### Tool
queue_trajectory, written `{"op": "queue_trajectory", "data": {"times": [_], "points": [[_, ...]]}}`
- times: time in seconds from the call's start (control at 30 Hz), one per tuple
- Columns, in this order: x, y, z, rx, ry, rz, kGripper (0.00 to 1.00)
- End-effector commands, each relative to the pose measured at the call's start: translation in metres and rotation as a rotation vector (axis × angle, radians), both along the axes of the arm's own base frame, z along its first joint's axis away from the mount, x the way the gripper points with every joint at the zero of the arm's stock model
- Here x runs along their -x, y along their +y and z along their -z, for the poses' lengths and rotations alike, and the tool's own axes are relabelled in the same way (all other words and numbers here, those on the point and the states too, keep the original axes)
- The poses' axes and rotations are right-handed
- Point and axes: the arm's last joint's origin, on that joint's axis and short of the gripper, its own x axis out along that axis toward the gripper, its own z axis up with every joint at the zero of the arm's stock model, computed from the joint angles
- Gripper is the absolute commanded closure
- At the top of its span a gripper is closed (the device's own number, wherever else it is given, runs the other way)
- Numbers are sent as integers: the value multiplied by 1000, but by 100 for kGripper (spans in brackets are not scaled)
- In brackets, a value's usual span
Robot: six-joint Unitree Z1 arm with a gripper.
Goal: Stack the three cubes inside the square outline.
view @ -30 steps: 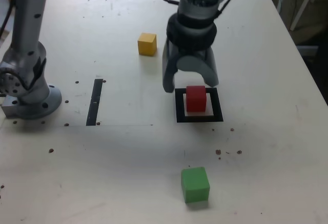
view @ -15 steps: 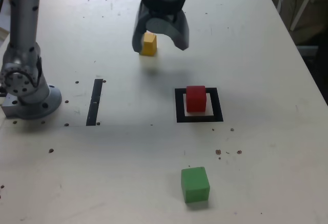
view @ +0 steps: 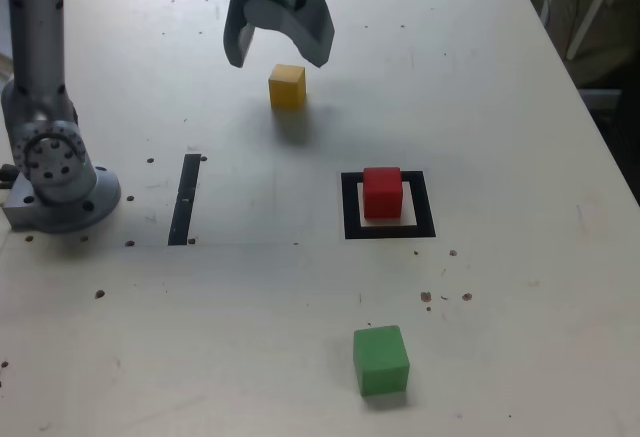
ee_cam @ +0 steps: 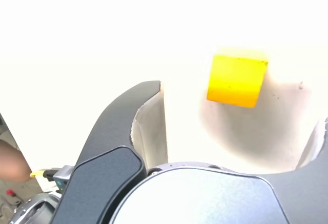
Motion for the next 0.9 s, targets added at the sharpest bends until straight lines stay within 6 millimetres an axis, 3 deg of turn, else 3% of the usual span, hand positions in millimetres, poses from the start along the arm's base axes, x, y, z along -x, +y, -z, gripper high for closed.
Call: {"op": "queue_trajectory", "data": {"times": [0.0,0.63,0.87], "points": [[-3,4,3,13,-11,18,0],[-22,35,39,94,30,-5,4],[-27,42,50,122,43,-12,12]]}}
